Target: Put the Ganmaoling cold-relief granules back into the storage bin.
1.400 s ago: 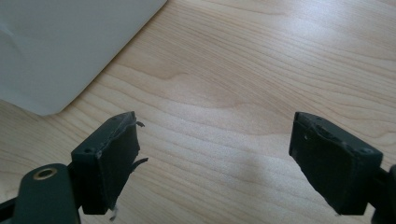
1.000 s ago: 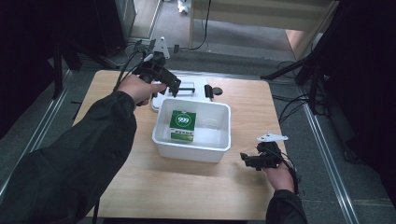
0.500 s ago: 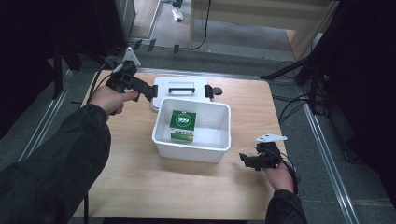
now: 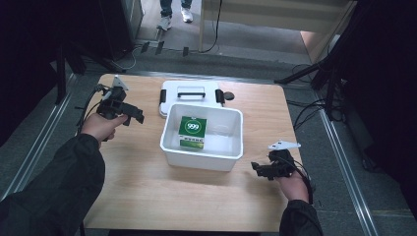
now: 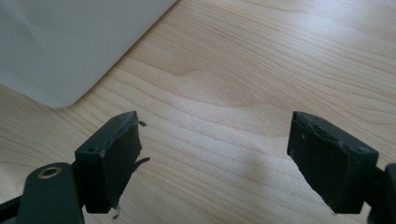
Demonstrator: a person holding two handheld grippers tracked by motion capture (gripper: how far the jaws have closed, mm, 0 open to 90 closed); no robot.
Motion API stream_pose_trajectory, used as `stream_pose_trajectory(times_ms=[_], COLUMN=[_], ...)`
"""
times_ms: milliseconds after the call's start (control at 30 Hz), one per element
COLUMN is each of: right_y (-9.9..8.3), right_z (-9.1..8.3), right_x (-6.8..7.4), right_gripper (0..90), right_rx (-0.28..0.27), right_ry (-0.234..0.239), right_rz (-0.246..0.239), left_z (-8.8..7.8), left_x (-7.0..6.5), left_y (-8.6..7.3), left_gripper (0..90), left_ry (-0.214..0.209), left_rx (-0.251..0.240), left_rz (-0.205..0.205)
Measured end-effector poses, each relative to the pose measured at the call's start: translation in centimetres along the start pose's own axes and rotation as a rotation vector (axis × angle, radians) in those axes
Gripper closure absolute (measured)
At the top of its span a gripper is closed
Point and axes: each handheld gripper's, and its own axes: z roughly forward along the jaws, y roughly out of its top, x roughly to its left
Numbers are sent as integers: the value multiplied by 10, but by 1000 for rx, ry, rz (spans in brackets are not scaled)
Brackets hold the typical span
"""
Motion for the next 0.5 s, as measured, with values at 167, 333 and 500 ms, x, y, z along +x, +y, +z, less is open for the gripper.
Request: stream_pose_trajectory(times_ms=[167,333,500], right_y=[0,0,0], right_z=[1,1,2], right_x=[0,0,0], right_gripper=[175,175,177], right_rx=[1,-3,7], right_ry=[4,8,4], right_rz=[-1,2,2], left_z=[13,20,31], left_x=[16,22,22], left_y=[-12,-22,-37], left_gripper=[49,115,139], left_ry=[-9,-10,-9], left_rx=[-12,-26,-44], left_rz=[-29,-35,-32])
